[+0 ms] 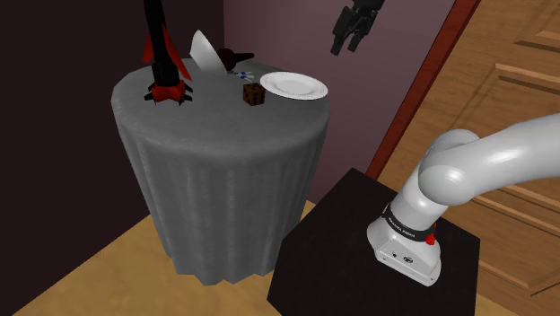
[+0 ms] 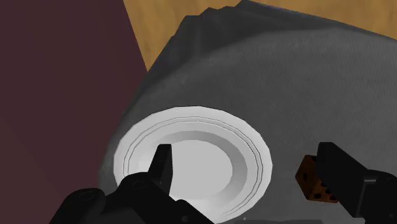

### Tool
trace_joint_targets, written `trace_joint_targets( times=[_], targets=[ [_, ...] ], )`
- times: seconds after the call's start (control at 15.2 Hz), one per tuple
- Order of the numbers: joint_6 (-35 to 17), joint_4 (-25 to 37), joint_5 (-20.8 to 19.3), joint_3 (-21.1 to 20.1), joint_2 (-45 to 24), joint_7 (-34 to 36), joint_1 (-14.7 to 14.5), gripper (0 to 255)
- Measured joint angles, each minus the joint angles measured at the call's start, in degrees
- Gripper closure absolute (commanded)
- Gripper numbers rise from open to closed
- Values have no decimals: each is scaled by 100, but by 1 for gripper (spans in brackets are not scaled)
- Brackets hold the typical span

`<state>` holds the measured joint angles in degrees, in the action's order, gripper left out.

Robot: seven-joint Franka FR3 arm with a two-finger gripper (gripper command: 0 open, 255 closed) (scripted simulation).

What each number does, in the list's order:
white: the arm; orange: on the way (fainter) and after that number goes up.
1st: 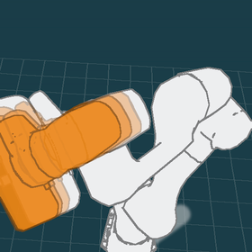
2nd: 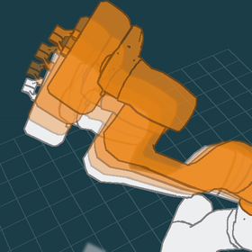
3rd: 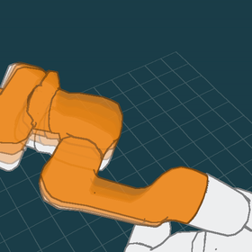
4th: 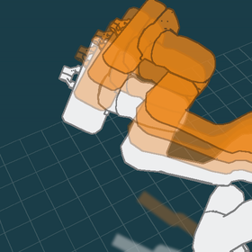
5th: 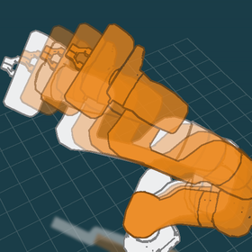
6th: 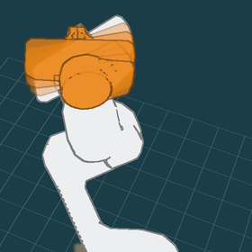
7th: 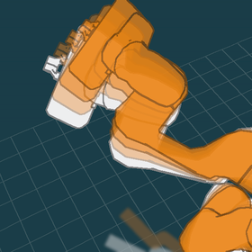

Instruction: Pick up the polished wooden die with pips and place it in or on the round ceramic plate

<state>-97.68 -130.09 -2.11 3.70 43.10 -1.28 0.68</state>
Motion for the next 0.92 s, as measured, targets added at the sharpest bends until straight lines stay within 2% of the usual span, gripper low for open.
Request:
trace_joint_targets(
  times=[0.33,0.92],
  targets=[
    [-236,130,107,-226,-517,257,-93,0],
    [-721,966,270,-814,-2273,977,-322,0]
  ],
)
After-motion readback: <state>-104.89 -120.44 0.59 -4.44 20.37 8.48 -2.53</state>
